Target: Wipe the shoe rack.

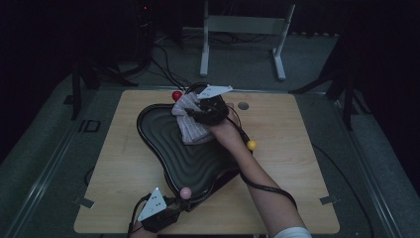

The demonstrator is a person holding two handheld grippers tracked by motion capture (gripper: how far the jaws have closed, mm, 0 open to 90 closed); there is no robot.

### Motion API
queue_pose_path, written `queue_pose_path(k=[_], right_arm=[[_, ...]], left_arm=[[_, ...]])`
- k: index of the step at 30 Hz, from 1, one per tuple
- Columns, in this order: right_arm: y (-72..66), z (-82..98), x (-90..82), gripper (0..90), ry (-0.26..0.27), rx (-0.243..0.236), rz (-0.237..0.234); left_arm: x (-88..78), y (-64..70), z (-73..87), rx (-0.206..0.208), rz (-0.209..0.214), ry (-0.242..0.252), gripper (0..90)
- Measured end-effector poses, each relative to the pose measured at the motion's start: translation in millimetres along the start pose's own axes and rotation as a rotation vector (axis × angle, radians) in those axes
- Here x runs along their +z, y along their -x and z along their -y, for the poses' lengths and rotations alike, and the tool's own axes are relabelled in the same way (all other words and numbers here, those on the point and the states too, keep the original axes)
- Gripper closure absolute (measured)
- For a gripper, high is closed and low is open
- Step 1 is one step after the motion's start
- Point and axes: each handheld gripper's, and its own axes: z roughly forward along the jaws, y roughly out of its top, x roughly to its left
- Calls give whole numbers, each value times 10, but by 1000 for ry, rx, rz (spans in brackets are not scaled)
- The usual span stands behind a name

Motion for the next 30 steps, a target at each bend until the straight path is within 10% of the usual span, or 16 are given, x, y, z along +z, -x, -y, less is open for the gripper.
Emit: queue_pose_path(k=[30], right_arm=[[-382, 1029, -672, 686, -57, -5, -40]], left_arm=[[11, 22, -9, -1, -4, -5, 739]])
